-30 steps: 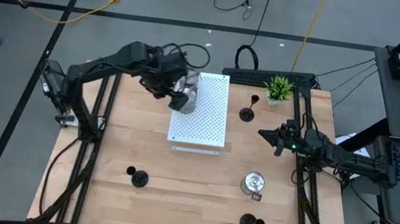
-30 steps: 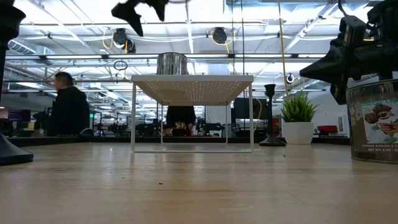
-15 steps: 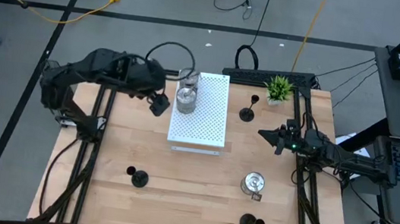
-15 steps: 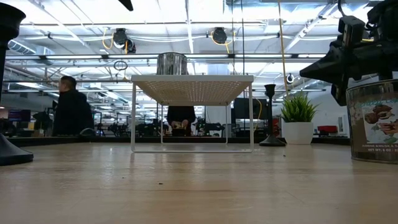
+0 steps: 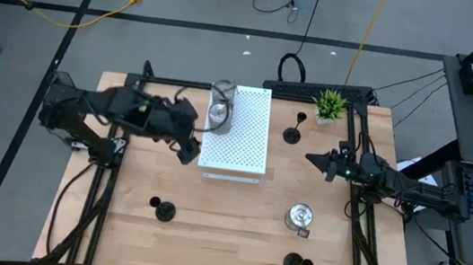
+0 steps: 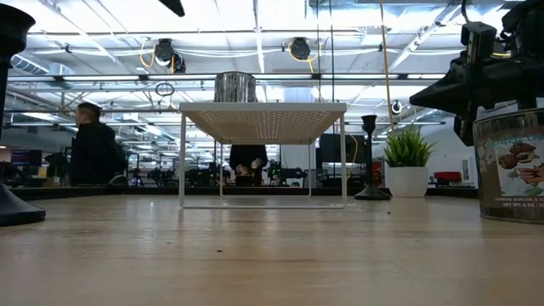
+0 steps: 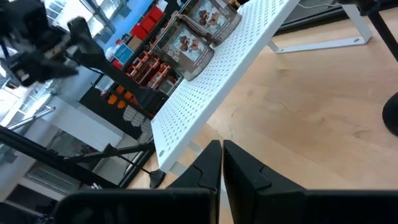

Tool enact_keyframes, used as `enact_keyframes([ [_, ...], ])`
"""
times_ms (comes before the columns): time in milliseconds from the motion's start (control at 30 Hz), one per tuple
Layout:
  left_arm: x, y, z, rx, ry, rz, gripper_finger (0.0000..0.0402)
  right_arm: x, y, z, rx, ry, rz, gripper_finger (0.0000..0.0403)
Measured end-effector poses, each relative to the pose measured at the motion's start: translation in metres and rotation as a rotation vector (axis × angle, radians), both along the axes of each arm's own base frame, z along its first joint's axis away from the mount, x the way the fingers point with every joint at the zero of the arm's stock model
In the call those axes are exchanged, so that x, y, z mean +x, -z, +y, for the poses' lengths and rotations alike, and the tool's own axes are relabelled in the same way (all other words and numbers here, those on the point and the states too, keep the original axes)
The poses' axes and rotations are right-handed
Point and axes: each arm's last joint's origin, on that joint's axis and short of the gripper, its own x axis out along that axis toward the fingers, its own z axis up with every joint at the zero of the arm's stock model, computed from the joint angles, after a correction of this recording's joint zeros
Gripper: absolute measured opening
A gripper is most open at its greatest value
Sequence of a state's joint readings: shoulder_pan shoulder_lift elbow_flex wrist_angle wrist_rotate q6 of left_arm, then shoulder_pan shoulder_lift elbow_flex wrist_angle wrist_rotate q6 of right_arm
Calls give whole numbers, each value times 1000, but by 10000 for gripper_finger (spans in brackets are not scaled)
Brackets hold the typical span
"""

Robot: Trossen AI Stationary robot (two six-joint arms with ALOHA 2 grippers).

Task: Pick & Place candle stick holders
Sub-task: Put the silver scented candle on the shelf aligned with the other silver scented candles

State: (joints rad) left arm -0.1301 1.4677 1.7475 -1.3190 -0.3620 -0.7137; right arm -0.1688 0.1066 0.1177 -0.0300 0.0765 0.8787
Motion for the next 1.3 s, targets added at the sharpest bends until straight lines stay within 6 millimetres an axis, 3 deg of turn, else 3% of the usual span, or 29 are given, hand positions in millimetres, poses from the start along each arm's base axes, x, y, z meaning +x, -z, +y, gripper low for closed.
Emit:
enact_keyframes([
  [133, 0, 27, -7, -53, 40, -54, 351, 0, 1, 0, 2, -3, 11, 9],
  [333, -18, 63, -14, -106, 21, -120, 351, 1, 2, 0, -22, -3, 25, 9],
  [733, -82, 105, -22, -108, 56, -349, 351, 3, -1, -1, -134, -11, 29, 9],
  [967, -117, 129, -25, -146, 52, -435, 351, 4, -10, -1, -179, -5, -57, 13],
  [1100, -130, 139, -26, -158, 46, -469, 351, 4, -15, -1, -190, -2, -109, 40],
  [1300, -140, 155, -27, -169, 28, -476, 351, 5, -23, 0, -223, -32, -184, 112],
])
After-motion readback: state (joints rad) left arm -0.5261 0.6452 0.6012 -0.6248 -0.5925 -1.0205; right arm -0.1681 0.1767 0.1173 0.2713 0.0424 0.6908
